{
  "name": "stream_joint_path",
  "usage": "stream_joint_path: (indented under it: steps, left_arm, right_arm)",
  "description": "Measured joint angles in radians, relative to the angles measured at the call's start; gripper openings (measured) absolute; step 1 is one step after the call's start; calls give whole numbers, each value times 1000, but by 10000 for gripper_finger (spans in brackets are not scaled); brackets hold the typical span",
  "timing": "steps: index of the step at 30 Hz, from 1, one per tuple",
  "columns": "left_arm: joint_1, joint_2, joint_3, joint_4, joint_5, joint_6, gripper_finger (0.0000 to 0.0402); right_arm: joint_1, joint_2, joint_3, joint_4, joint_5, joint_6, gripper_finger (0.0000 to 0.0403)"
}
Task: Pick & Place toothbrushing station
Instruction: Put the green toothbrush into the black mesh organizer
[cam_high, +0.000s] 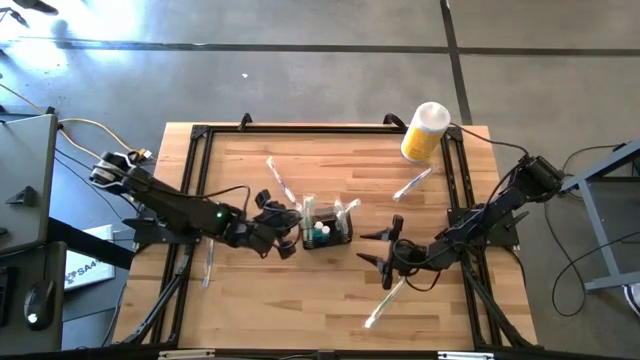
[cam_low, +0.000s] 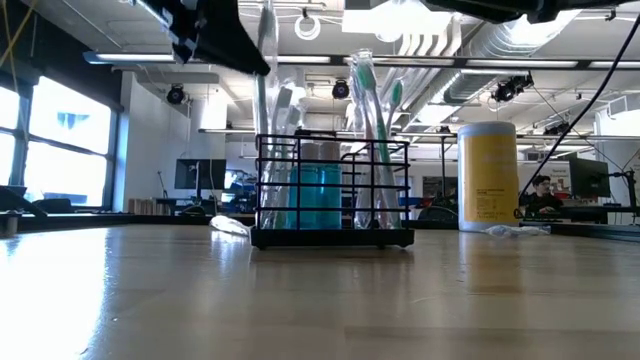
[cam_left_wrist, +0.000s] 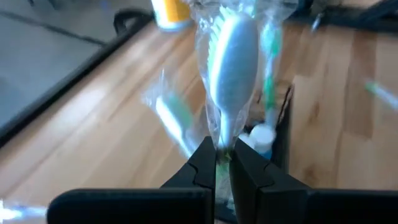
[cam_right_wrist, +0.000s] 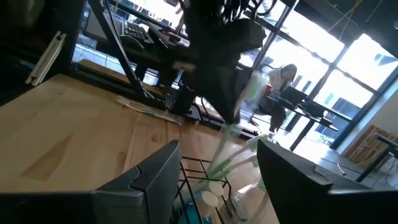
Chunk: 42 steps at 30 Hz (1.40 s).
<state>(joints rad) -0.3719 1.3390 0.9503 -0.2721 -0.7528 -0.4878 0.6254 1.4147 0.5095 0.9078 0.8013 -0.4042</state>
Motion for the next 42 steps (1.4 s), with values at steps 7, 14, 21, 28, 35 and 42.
stream_joint_path:
  steps: [7,14,21,28,35,42]
  left_arm:
    - [12,2,-59,93,86,-20,14]
    - [13,25,-64,98,94,-44,14]
    - [13,48,-63,98,119,-82,15]
    - [13,62,-63,87,119,-94,15]
    - [33,98,-62,85,132,-97,15]
    - [65,117,-61,98,162,-94,18]
  right_arm:
    - [0,0,0,-5,2,9,206]
    - [0,0,0,-20,2,19,206]
    - [0,0,0,-22,1,19,206]
    - [0,0,0,-22,0,19,206]
    - [0,0,0,-22,0,20,206]
    - [0,0,0,-37,0,42,206]
